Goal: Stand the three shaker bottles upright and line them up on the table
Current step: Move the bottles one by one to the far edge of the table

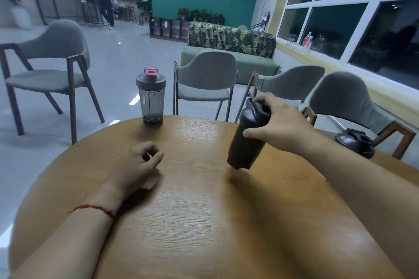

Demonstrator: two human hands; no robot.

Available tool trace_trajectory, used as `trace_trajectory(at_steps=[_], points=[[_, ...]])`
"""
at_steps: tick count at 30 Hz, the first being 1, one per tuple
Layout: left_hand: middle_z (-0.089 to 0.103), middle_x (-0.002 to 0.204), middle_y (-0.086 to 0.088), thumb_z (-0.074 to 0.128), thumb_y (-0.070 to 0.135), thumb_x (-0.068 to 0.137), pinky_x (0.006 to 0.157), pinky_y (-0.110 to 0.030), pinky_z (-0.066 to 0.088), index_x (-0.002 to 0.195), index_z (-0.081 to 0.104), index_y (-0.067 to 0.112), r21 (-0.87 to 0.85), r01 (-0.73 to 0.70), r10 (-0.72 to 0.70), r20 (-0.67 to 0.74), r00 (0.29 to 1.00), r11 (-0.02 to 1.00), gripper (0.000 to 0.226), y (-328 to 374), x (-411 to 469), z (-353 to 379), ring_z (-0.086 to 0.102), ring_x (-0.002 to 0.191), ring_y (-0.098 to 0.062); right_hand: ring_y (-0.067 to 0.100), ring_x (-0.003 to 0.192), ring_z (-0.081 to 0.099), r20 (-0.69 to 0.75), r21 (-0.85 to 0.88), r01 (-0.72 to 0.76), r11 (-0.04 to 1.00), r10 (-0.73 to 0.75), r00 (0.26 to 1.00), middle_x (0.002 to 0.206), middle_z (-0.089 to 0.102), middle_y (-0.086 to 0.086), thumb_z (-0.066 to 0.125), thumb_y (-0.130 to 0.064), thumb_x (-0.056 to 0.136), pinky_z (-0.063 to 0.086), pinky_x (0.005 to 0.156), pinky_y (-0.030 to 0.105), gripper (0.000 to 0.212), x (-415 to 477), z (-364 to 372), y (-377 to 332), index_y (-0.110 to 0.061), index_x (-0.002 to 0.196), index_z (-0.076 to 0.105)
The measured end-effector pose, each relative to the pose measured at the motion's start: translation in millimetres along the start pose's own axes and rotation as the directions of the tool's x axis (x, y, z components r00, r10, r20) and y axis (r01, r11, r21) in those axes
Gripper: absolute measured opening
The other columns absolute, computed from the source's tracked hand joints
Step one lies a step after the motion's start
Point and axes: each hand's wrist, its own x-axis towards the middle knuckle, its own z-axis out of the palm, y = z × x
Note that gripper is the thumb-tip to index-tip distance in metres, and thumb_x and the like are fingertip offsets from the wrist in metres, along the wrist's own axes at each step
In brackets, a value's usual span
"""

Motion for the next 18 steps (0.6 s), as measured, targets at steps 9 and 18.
trace_trajectory(at_steps=[9, 18], points=[[0.071, 0.081, 0.011, 0.070, 0.032, 0.099, 0.066, -0.034, 0.050, 0.082, 0.068, 0.023, 0.071, 0.078, -0.070, -0.113, 0.991, 0.994, 0.020, -5.5, 9.9, -4.7, 0.065, 0.077, -0.008, 0.025, 0.109, 0.056, -0.108, 0.108, 0.176, 0.978, -0.164, 0.981, 0.125, 0.058, 0.002, 0.088, -0.042, 0.072, 0.043, 0.086, 0.034, 0.073, 126.2, 82.6, -79.0, -0.026, 0.137, 0.056], [0.072, 0.079, 0.005, 0.059, 0.041, 0.098, 0.066, -0.036, 0.051, 0.082, 0.068, 0.025, 0.091, 0.285, -0.251, -0.269, 0.930, 0.954, 0.024, -23.5, 17.9, -11.4, 0.068, 0.078, -0.023, 0.031, 0.116, 0.057, -0.034, 0.051, 0.150, 0.987, -0.149, 0.988, 0.135, 0.055, 0.008, 0.087, -0.039, 0.078, 0.043, 0.087, 0.033, 0.079, 196.3, 152.5, -93.8, -0.023, 0.146, 0.050]])
